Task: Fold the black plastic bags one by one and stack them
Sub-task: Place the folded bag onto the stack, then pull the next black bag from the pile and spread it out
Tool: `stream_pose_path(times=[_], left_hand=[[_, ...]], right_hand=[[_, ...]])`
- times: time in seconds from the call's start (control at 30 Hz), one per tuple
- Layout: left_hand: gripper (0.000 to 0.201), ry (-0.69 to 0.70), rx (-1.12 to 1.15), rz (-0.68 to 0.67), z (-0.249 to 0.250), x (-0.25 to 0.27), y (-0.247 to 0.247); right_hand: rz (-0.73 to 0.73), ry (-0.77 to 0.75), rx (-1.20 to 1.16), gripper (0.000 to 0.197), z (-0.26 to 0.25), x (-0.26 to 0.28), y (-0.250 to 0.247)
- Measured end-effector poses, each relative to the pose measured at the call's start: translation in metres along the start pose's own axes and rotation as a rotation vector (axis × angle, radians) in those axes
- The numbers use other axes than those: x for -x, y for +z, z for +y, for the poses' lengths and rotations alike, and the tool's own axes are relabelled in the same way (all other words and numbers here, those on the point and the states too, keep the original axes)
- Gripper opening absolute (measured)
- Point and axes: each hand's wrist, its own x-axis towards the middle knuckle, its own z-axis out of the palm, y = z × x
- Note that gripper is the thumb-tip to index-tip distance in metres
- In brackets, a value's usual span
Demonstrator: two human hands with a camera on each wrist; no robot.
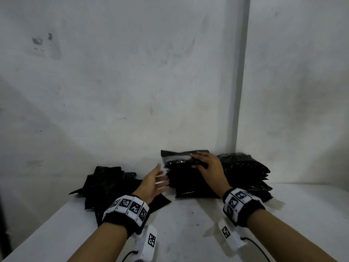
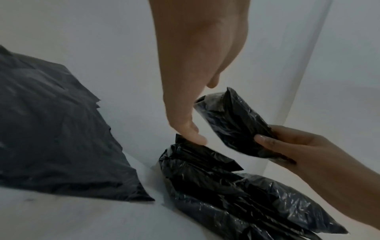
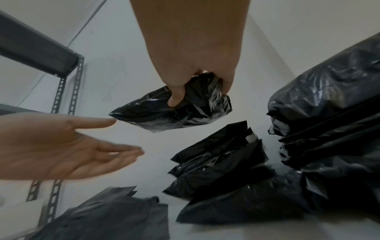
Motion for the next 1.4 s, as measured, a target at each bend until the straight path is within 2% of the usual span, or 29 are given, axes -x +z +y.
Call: stream_pose_path(times=[0.1, 0.17, 0.27, 0.33, 0.4, 0.43, 0.47, 0.53, 0.57, 0.6, 0.67, 0.73, 0.8, 0.87, 0.93, 1.0, 1.13, 1.23, 1.33, 1.4], left_hand=[[0.019, 0.040, -0.200, 0.142, -0.010, -0.013, -0.014], [0.017, 0.051, -0.301, 0.181, -0.020, -0.016, -0.028], [0.017, 0.077, -0.461, 0.235, -0.030, -0.017, -0.055], [0.018, 0.117, -0.547, 0.363, -0.029, -0.017, -0.077], [0.011, 0.086, -0.749, 0.573, -0.024, -0.015, -0.093], [0.017, 0.034, -0.854, 0.675, -0.020, -0.012, -0.099], [0.037, -0.034, -0.925, 0.755, -0.016, -0.008, -0.104], [0.073, -0.140, -0.971, 0.810, -0.009, 0.000, -0.107], [0.085, -0.179, -0.990, 0.806, -0.009, 0.001, -0.109], [0.092, -0.210, -1.005, 0.797, -0.012, 0.001, -0.111], [0.098, -0.247, -1.054, 0.795, -0.019, 0.000, -0.115], [0.099, -0.252, -1.102, 0.800, -0.022, 0.002, -0.115], [0.103, -0.263, -1.080, 0.761, -0.022, 0.008, -0.115], [0.104, -0.241, -0.955, 0.719, -0.025, 0.009, -0.120], [0.111, -0.217, -0.806, 0.693, -0.028, 0.011, -0.126], [0.125, -0.240, -0.802, 0.622, -0.033, 0.014, -0.132], [0.120, -0.340, -0.799, 0.503, -0.034, 0.030, -0.130], [0.140, -0.350, -0.846, 0.416, -0.038, 0.038, -0.123], [0.119, -0.320, -1.087, 0.515, -0.038, 0.052, -0.105], [0.100, -0.264, -1.237, 0.456, -0.037, 0.062, -0.092]], right_hand=[[0.025, 0.050, 0.086, 0.038, 0.016, -0.033, 0.013], [-0.041, 0.066, 0.196, 0.037, 0.026, -0.048, 0.023], [-0.347, 0.173, 0.510, 0.041, 0.031, -0.052, 0.031], [-0.504, 0.246, 0.593, 0.054, 0.032, -0.050, 0.036], [-0.473, 0.217, 0.672, 0.063, 0.030, -0.046, 0.044], [-0.391, 0.155, 0.708, 0.066, 0.026, -0.043, 0.048], [-0.276, 0.057, 0.680, 0.063, 0.020, -0.040, 0.054], [-0.078, -0.176, 0.458, 0.043, 0.004, -0.030, 0.069], [-0.082, -0.229, 0.291, 0.031, -0.008, -0.022, 0.079], [-0.183, -0.215, 0.121, 0.022, -0.018, -0.012, 0.089], [-0.519, -0.091, -0.058, 0.017, -0.035, 0.009, 0.110], [-0.849, 0.029, -0.007, 0.035, -0.046, 0.026, 0.129], [-1.075, 0.130, 0.113, 0.061, -0.053, 0.038, 0.140], [-1.117, 0.159, 0.200, 0.074, -0.059, 0.041, 0.141], [-1.104, 0.184, 0.252, 0.074, -0.063, 0.040, 0.134], [-1.141, 0.228, 0.266, 0.067, -0.066, 0.039, 0.120], [-1.177, 0.290, 0.289, 0.057, -0.069, 0.044, 0.092], [-1.180, 0.316, 0.307, 0.051, -0.069, 0.055, 0.074], [-1.202, 0.340, 0.291, 0.048, -0.071, 0.070, 0.054], [-1.216, 0.347, 0.280, 0.048, -0.075, 0.078, 0.041]])
